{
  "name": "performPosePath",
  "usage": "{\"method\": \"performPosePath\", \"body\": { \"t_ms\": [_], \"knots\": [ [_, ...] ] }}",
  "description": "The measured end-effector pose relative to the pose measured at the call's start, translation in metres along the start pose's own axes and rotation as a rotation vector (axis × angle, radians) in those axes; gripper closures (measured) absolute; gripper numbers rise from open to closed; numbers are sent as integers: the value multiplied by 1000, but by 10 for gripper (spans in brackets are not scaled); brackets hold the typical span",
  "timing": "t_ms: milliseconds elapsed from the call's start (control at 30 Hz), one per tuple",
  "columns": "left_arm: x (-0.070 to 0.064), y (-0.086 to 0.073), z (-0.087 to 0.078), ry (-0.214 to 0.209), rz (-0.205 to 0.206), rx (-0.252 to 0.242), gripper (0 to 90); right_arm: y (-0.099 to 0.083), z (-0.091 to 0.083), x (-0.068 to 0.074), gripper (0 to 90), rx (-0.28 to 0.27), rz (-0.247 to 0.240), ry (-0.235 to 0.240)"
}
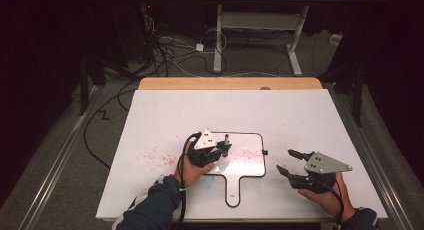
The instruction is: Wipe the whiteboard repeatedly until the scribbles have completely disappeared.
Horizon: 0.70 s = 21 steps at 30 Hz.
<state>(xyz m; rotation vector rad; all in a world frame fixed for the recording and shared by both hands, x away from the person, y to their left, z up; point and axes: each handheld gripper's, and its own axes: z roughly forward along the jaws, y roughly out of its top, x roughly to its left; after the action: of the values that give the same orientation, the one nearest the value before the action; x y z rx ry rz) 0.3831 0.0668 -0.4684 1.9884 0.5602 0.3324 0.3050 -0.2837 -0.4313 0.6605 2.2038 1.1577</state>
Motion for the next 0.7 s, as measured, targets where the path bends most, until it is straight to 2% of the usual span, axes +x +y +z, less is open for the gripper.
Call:
{"method": "performPosePath", "body": {
  "t_ms": [133, 233, 367, 433, 500, 567, 633, 700],
  "knots": [
    [3, -8, -11, 6, -17, -7, 787, 1, 0, 0, 378, 1, -7, 2],
    [1, -10, -16, 13, -12, 5, 787, 1, 0, 0, 377, 1, -7, -1],
    [5, -10, -17, 16, -51, 9, 788, 1, 1, -1, 375, 6, -8, -1],
    [2, -5, -14, 16, -33, 31, 788, 1, 2, -1, 374, 12, -5, -5],
    [2, 1, -11, -11, -41, 59, 789, 1, 3, -2, 373, 14, -4, -6],
    [3, 5, -10, -14, -50, 84, 789, 1, 3, -2, 370, 14, 0, -5],
    [4, 6, -11, -30, -89, 91, 789, 1, 2, -2, 370, 13, 0, -6],
    [3, 6, -11, -56, -102, 96, 789, 1, 2, -2, 370, 14, 1, -6]
  ]
}}
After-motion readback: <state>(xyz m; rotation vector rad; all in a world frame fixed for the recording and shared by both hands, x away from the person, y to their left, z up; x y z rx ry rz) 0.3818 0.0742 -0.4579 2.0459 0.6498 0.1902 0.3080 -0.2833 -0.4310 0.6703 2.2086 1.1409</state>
